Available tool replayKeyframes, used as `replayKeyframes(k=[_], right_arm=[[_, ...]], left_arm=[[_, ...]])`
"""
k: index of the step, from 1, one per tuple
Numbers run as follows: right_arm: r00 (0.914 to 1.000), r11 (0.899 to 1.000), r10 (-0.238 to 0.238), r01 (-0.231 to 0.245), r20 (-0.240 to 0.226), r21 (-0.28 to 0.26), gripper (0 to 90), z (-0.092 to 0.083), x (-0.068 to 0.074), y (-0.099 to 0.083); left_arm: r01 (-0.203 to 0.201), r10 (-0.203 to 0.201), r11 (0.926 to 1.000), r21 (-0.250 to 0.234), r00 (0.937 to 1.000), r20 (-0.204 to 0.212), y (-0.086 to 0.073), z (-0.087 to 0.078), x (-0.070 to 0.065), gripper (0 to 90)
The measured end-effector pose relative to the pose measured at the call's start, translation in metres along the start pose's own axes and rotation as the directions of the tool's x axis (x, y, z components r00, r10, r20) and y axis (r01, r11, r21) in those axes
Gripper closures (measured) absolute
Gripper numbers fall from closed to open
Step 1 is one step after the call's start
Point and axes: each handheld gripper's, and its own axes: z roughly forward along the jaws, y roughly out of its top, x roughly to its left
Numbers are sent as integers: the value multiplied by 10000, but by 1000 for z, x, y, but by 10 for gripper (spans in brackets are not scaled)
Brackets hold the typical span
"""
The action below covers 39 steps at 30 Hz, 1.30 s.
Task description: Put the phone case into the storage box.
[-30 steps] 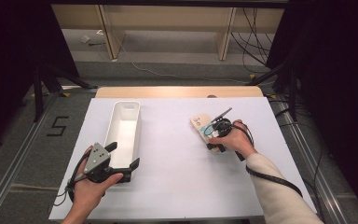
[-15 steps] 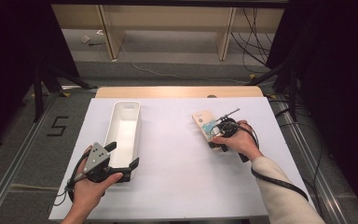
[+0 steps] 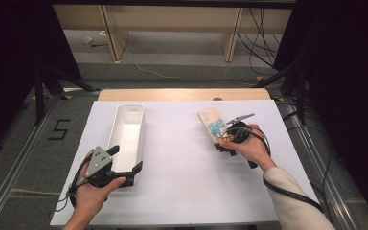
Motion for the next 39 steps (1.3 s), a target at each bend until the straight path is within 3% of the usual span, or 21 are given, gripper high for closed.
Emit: replayKeyframes(k=[16,39], right_arm=[[9984,9874,-539,504,-197,-1500,122,-26,13,-14],[9922,9587,-1177,1030,-403,-2651,122,-47,35,-29]], left_arm=[[1,-1,10000,8,10000,-53,0,0,0,36],[34,-34,10000,16,10000,-93,0,0,1,36]])
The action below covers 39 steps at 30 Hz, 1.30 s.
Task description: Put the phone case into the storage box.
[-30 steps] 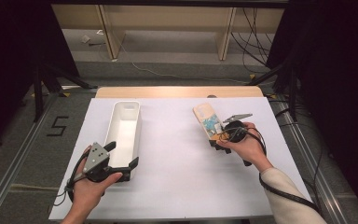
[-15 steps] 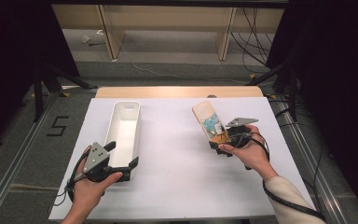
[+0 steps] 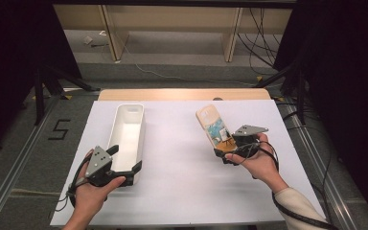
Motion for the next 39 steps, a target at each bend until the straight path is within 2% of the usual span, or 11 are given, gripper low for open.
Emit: replayKeyframes(k=[16,27,39], right_arm=[[9980,9984,-473,460,-421,-318,122,-8,24,-7],[9960,9972,-652,628,-610,-404,122,-12,37,-10],[9933,9958,-824,788,-807,-459,122,-13,47,-11]], left_arm=[[33,-32,9999,-108,10000,43,13,6,-5,42],[-45,47,10000,-39,9984,562,31,25,-17,44],[-112,93,9998,148,9925,1218,47,52,-35,43]])
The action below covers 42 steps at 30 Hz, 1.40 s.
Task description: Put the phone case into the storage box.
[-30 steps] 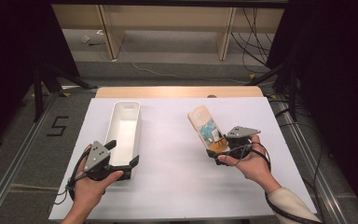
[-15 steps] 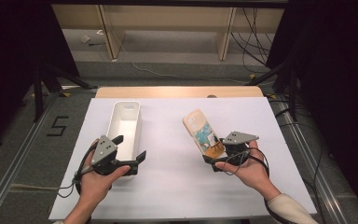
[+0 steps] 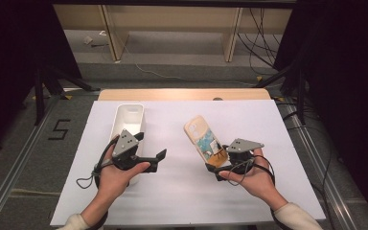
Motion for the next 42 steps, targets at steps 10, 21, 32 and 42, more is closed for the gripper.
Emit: replayKeyframes(k=[10,21,32,42], right_arm=[[9998,9999,-132,132,-137,-43,122,2,7,0],[9995,9997,-250,251,-215,26,122,6,11,0],[9993,9997,-262,262,-258,5,122,7,14,1],[9989,9994,-346,343,-303,-75,122,7,18,3]], left_arm=[[11,-15,9999,116,9994,334,10,15,-9,42],[-82,75,9999,119,9983,570,18,25,-16,42],[-165,141,9994,301,9969,777,27,43,-28,52],[79,-106,9993,365,9972,739,35,55,-31,94]])
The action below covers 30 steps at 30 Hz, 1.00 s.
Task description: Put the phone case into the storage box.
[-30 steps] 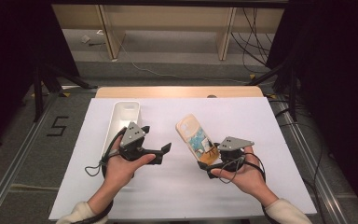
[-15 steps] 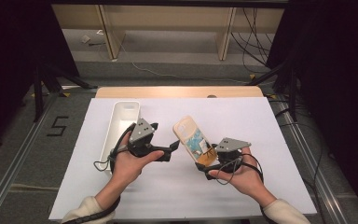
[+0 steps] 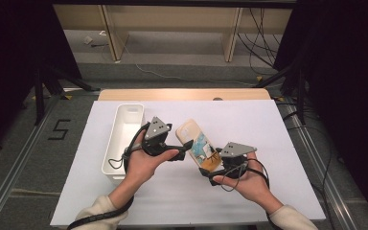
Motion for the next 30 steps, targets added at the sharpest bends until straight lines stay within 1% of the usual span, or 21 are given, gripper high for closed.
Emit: replayKeyframes(k=[3,10,19,24,30], right_arm=[[10000,10000,-9,9,-10,-39,122,0,1,0],[9999,9999,-117,116,-7,-100,122,1,2,1],[9998,9997,-204,204,18,-151,122,1,5,2],[9993,9992,-367,368,61,-157,122,1,7,2],[9987,9985,-504,505,50,-192,122,2,10,3]], left_arm=[[84,-84,9999,54,9999,-77,2,3,1,112],[232,-230,9996,139,9997,-108,4,8,2,147],[458,-457,9987,230,9989,-50,6,14,3,173],[647,-646,9977,225,9979,-55,7,16,3,197],[874,-872,9959,233,9962,-84,6,17,5,252]])
